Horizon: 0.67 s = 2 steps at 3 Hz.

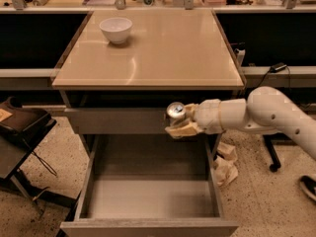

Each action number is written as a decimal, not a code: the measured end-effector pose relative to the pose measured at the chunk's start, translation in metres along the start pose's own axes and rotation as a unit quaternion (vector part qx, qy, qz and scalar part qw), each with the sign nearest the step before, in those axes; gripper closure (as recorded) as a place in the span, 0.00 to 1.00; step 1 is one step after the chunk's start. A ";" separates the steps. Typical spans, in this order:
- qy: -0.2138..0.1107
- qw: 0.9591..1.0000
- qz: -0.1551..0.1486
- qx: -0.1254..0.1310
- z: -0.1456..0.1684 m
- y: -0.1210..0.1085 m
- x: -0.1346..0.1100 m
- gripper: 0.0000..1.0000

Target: Place redbull can into middle drawer

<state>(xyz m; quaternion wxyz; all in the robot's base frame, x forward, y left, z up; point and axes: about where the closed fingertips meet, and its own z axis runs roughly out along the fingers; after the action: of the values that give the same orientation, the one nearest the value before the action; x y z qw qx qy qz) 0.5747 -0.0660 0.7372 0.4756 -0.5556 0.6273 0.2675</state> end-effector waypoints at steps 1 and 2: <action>0.031 0.999 0.011 -0.011 0.052 0.036 0.066 1.00; 0.053 0.998 0.032 -0.027 0.096 0.077 0.132 1.00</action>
Offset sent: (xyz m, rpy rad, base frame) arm -0.0615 0.0628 -0.2752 -0.1275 0.1799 -0.0020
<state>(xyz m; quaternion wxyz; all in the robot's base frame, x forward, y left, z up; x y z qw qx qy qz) 0.5395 -0.0224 0.5657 0.4179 -0.5614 0.6617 0.2690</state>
